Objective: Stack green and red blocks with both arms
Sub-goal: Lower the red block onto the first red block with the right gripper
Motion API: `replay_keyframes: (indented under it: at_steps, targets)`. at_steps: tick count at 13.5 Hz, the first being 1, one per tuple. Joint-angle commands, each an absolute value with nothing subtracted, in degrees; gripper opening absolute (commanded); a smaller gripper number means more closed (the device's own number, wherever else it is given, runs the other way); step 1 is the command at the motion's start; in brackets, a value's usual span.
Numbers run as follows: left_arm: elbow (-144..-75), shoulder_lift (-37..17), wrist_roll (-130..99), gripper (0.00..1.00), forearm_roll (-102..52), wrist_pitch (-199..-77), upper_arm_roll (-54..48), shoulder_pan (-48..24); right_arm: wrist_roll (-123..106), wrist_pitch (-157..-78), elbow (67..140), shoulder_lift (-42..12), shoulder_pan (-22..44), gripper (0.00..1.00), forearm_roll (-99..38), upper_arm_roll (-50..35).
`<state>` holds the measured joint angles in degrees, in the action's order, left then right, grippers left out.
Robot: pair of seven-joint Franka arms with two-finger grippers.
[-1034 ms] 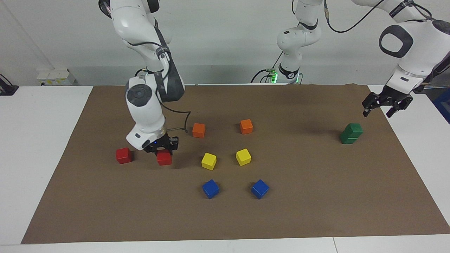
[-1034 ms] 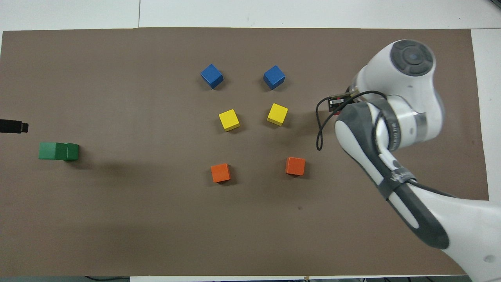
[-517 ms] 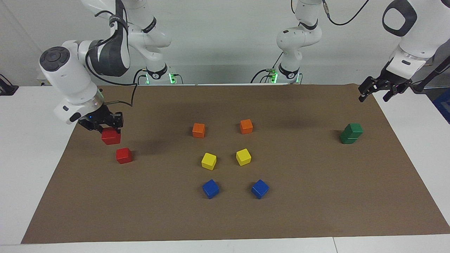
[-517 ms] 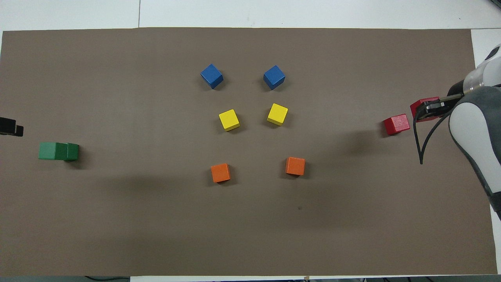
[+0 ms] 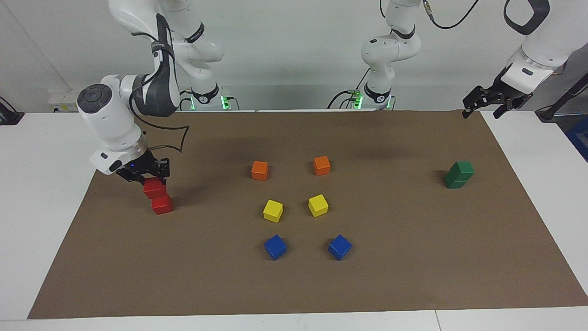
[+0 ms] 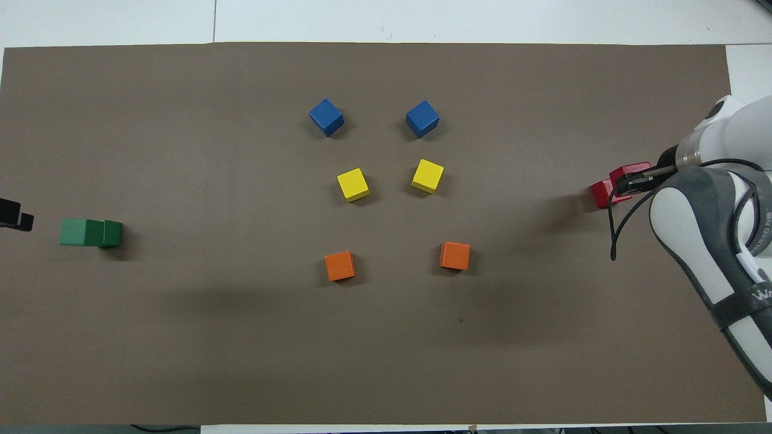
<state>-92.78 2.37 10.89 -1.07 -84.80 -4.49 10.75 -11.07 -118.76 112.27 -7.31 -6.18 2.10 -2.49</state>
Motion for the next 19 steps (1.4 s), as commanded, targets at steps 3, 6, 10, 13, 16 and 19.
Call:
replay_keyframes:
  at_steps: [3, 6, 10, 13, 16, 19]
  targets:
    - [-91.7, 2.0, 4.4, 1.00, 0.1, -86.4, -3.7, 5.5, -16.6, -124.3, 117.5, -5.2, -8.5, 0.00, 2.5, -2.8]
    - [-91.5, 1.9, 4.3, 1.00, 1.5, -86.4, -3.5, 2.6, -17.6, -126.0, 118.2, -5.8, -9.1, 0.00, 2.5, -2.8]
    - [-90.1, 1.1, 4.3, 1.00, 1.1, -86.5, -3.4, 1.6, -17.5, -127.3, 118.6, -6.1, -9.3, 0.00, 2.5, -2.8]
    - [-90.1, 1.1, 4.1, 1.00, 0.8, -86.5, -3.4, 1.7, -16.6, -128.4, 118.9, -6.4, -8.7, 0.00, 2.5, -2.8]
    - [-90.1, 1.2, 4.1, 1.00, 0.7, -86.5, -3.4, 1.9, -15.6, -128.9, 119.1, -7.1, -8.5, 0.00, 2.5, -2.9]
    - [-90.1, 1.3, 4.2, 1.00, 0.5, -86.5, -3.4, 2.7, -15.6, -129.6, 119.4, -7.2, -8.4, 0.00, 2.5, -2.9]
